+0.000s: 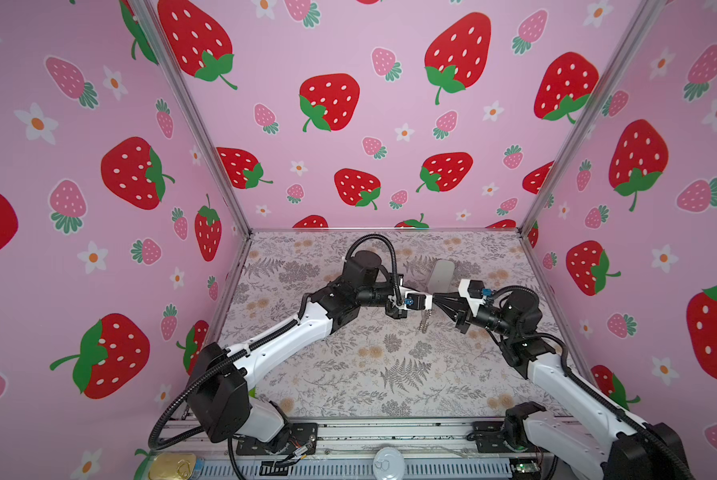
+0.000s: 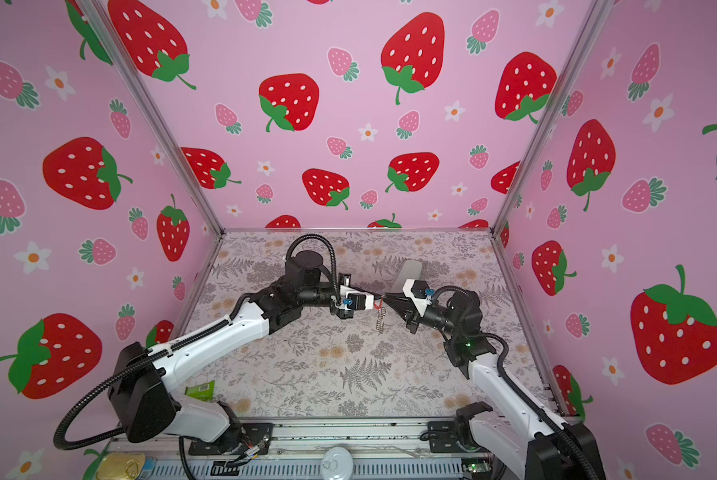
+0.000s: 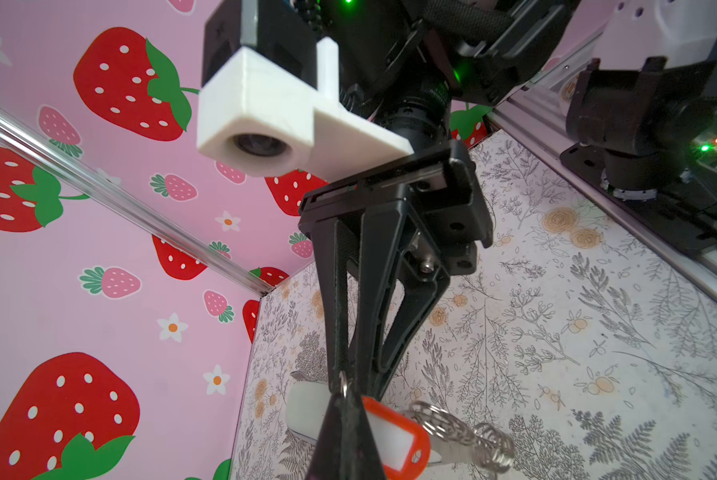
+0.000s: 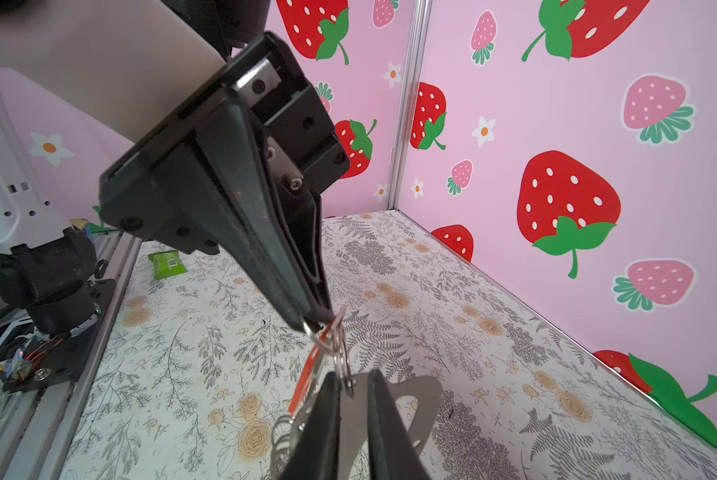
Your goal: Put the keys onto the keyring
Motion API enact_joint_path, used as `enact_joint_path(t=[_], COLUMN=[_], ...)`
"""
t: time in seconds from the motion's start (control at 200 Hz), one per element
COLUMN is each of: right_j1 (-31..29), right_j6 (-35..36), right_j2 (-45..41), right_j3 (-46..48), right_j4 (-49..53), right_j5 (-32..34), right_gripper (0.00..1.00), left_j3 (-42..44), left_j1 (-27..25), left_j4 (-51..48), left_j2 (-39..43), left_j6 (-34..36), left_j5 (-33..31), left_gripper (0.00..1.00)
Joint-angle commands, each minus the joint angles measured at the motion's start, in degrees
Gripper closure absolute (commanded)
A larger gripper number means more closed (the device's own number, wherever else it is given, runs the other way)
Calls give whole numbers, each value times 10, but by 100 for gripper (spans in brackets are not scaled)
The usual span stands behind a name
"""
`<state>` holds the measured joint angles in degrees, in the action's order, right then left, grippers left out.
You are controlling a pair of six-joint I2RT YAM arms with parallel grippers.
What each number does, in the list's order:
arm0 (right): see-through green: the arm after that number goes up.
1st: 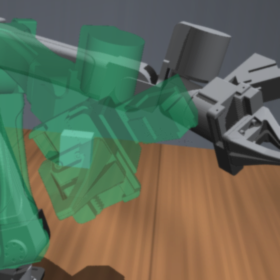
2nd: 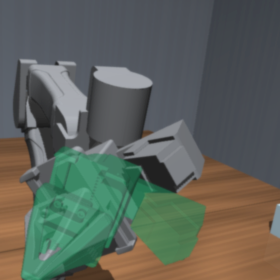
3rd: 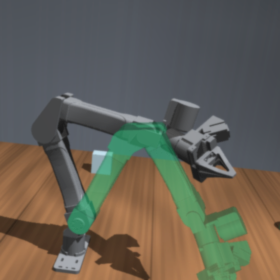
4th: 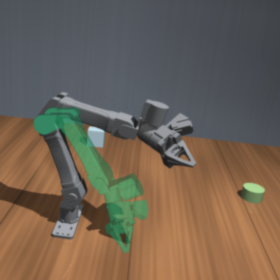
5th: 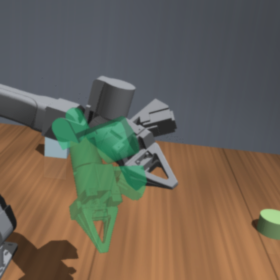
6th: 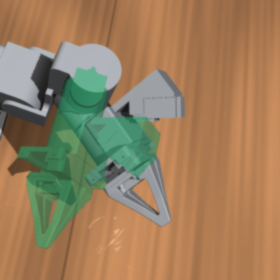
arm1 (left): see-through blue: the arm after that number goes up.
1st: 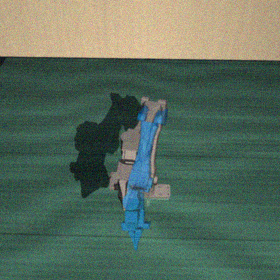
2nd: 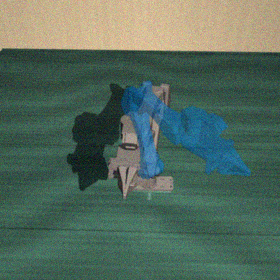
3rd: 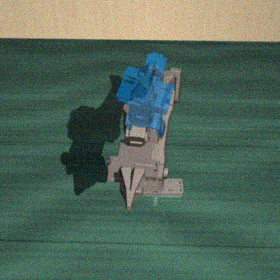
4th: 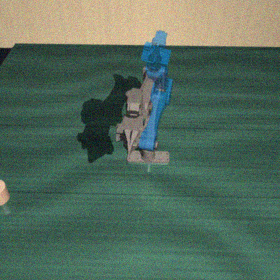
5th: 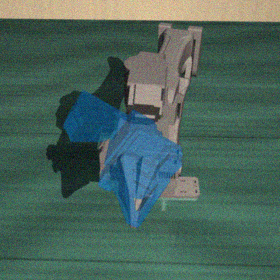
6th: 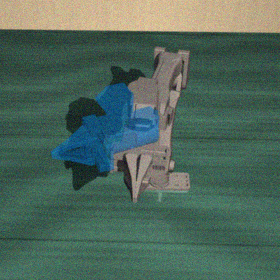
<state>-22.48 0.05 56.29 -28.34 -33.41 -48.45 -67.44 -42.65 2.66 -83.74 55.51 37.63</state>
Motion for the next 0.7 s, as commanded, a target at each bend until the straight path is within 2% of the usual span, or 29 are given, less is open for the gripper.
enact_joint_path(t=[0.0, 0.095, 0.3, 0.395, 0.695], right_j1=[2, 2, 2, 2, 2], right_j6=[-7, -10, -13, -16, 1], right_j2=[-2, -3, -7, -8, -17], right_j3=[-16, -13, -9, -4, 4], right_j4=[-16, -21, -28, -35, -69], right_j5=[-11, -16, -21, -19, 3], right_gripper=[85, 86, 97, 99, 100], left_j3=[-28, -28, -27, -26, -16], left_j1=[-2, -2, -2, -2, 8], left_j4=[-4, -5, 2, 8, 56], left_j2=[3, 3, 4, 5, 10], left_j6=[14, 14, 8, 1, -81], left_j5=[26, 23, 9, 5, -3], left_gripper=[100, 100, 100, 100, 100])
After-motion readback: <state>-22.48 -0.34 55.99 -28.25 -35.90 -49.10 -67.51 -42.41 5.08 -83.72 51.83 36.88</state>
